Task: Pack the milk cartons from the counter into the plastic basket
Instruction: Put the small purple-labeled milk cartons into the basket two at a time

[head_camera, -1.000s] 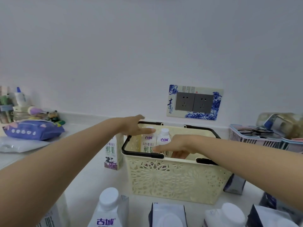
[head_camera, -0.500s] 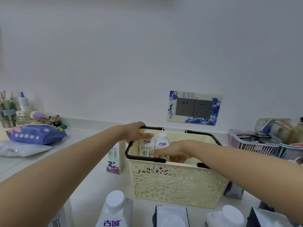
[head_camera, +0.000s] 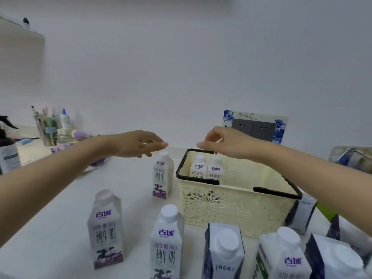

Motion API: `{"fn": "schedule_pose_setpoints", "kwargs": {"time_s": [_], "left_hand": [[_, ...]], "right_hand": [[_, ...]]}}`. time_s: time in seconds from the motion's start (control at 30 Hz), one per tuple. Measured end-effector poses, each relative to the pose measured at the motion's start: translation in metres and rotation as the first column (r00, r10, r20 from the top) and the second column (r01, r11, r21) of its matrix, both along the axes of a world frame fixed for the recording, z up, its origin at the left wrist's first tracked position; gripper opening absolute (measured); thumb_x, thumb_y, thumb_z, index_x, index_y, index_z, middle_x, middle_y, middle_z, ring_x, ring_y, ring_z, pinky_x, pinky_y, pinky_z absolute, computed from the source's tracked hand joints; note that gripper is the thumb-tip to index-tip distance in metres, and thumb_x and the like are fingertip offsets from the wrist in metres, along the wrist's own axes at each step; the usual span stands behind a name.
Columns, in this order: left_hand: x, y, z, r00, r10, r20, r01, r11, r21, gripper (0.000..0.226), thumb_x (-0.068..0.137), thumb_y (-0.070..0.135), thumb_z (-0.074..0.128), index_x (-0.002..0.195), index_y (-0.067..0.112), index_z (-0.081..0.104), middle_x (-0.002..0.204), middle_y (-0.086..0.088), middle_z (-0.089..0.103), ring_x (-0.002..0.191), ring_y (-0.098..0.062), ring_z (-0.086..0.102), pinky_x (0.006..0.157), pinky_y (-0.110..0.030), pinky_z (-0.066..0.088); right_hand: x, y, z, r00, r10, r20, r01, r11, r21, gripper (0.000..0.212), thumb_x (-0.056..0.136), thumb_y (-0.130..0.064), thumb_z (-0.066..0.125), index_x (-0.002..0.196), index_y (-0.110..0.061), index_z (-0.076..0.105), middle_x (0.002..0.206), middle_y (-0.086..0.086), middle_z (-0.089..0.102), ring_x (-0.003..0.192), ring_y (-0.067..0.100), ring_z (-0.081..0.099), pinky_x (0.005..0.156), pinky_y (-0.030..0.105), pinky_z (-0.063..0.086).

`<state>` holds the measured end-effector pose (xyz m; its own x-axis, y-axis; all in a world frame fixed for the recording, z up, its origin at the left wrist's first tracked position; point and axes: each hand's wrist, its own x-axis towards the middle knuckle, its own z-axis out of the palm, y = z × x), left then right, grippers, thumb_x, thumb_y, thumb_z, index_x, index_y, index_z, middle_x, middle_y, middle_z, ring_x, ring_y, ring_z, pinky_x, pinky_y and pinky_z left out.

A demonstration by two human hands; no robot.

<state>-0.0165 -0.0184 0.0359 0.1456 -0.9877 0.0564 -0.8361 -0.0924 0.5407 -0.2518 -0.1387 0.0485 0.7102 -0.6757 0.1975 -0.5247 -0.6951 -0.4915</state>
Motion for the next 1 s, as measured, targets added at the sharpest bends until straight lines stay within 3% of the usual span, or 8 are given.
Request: {"fn": "schedule_pose_setpoints", "kwargs": {"time_s": [0.17, 0.27, 0.37, 0.47, 0.57, 0.8, 0.9, 1.0], "left_hand": [[0.013, 0.071, -0.031, 0.997, 0.009, -0.078, -0.013, 0.998, -0.059, 0.069, 0.061, 0.078, 0.052, 0.117, 0.038, 0.061, 0.113, 0.020, 0.066, 0.103, 0.000, 0.064, 0.091, -0.028, 0.053], [0.015, 0.097, -0.052, 0.997, 0.013, -0.076, -0.014, 1.000, -0.005, 0.077, 0.056, 0.084, 0.054, 0.118, 0.038, 0.060, 0.116, 0.022, 0.064, 0.109, 0.003, 0.060, 0.096, -0.025, 0.049], [0.015, 0.108, -0.067, 0.996, 0.033, -0.078, -0.032, 0.999, 0.014, 0.064, 0.057, 0.076, 0.066, 0.109, 0.039, 0.063, 0.111, 0.019, 0.068, 0.108, -0.005, 0.062, 0.095, -0.032, 0.052], [0.015, 0.111, -0.077, 0.986, 0.029, -0.167, -0.025, 0.999, 0.029, 0.042, 0.067, 0.048, 0.079, 0.102, 0.028, 0.068, 0.105, 0.003, 0.074, 0.100, -0.016, 0.068, 0.088, -0.042, 0.056], [0.018, 0.113, -0.082, 0.991, -0.008, -0.135, 0.022, 0.995, 0.099, 0.044, 0.065, 0.034, 0.084, 0.103, 0.023, 0.066, 0.099, 0.000, 0.076, 0.094, -0.022, 0.070, 0.082, -0.046, 0.057], [0.046, 0.092, -0.077, 0.996, -0.008, -0.092, 0.011, 0.999, 0.036, 0.032, 0.066, 0.033, 0.085, 0.089, 0.021, 0.065, 0.088, 0.004, 0.077, 0.082, -0.018, 0.073, 0.071, -0.036, 0.061], [0.064, 0.069, -0.064, 0.993, 0.008, -0.122, -0.015, 0.998, -0.055, 0.025, 0.069, 0.033, 0.083, 0.083, 0.025, 0.064, 0.076, 0.017, 0.075, 0.072, -0.005, 0.071, 0.062, -0.026, 0.060], [0.074, 0.049, -0.053, 0.989, 0.000, -0.150, -0.017, 0.993, -0.114, 0.025, 0.066, 0.039, 0.083, 0.082, 0.028, 0.066, 0.079, 0.016, 0.076, 0.075, -0.004, 0.071, 0.064, -0.026, 0.059]], "right_hand": [[0.036, 0.048, -0.017, 0.956, 0.273, 0.109, -0.288, 0.945, 0.157, 0.032, 0.082, -0.044, 0.067, 0.105, -0.021, 0.065, 0.107, -0.010, 0.069, 0.095, 0.003, 0.064, 0.063, 0.008, 0.046], [0.059, 0.049, -0.027, 0.950, 0.274, 0.147, -0.295, 0.944, 0.149, 0.033, 0.082, -0.040, 0.070, 0.105, -0.018, 0.064, 0.106, -0.007, 0.068, 0.097, 0.005, 0.064, 0.056, 0.006, 0.047], [0.076, 0.045, -0.032, 0.956, 0.253, 0.146, -0.276, 0.948, 0.161, 0.028, 0.080, -0.043, 0.071, 0.099, -0.024, 0.064, 0.100, -0.014, 0.065, 0.091, -0.003, 0.060, 0.049, 0.000, 0.039], [0.088, 0.040, -0.043, 0.953, 0.281, 0.114, -0.298, 0.939, 0.174, 0.031, 0.077, -0.046, 0.073, 0.100, -0.028, 0.062, 0.103, -0.013, 0.064, 0.092, -0.004, 0.060, 0.057, 0.006, 0.044], [0.094, 0.035, -0.047, 0.953, 0.293, 0.082, -0.302, 0.943, 0.142, 0.040, 0.075, -0.048, 0.073, 0.107, -0.029, 0.059, 0.114, -0.010, 0.061, 0.106, 0.004, 0.059, 0.071, 0.015, 0.043], [0.098, 0.006, -0.045, 0.984, 0.168, 0.056, -0.168, 0.986, 0.004, 0.068, 0.074, -0.053, 0.071, 0.130, -0.025, 0.048, 0.141, -0.004, 0.043, 0.131, 0.015, 0.039, 0.095, 0.027, 0.031], [0.105, -0.006, -0.048, 0.994, 0.113, -0.006, -0.113, 0.993, 0.044, 0.080, 0.072, -0.057, 0.070, 0.137, -0.020, 0.042, 0.144, 0.003, 0.044, 0.129, 0.021, 0.044, 0.101, 0.033, 0.037], [0.117, -0.016, -0.050, 0.991, 0.081, -0.109, -0.068, 0.990, 0.120, 0.085, 0.071, -0.059, 0.071, 0.137, -0.012, 0.044, 0.140, 0.008, 0.050, 0.124, 0.024, 0.050, 0.100, 0.033, 0.040]]}}
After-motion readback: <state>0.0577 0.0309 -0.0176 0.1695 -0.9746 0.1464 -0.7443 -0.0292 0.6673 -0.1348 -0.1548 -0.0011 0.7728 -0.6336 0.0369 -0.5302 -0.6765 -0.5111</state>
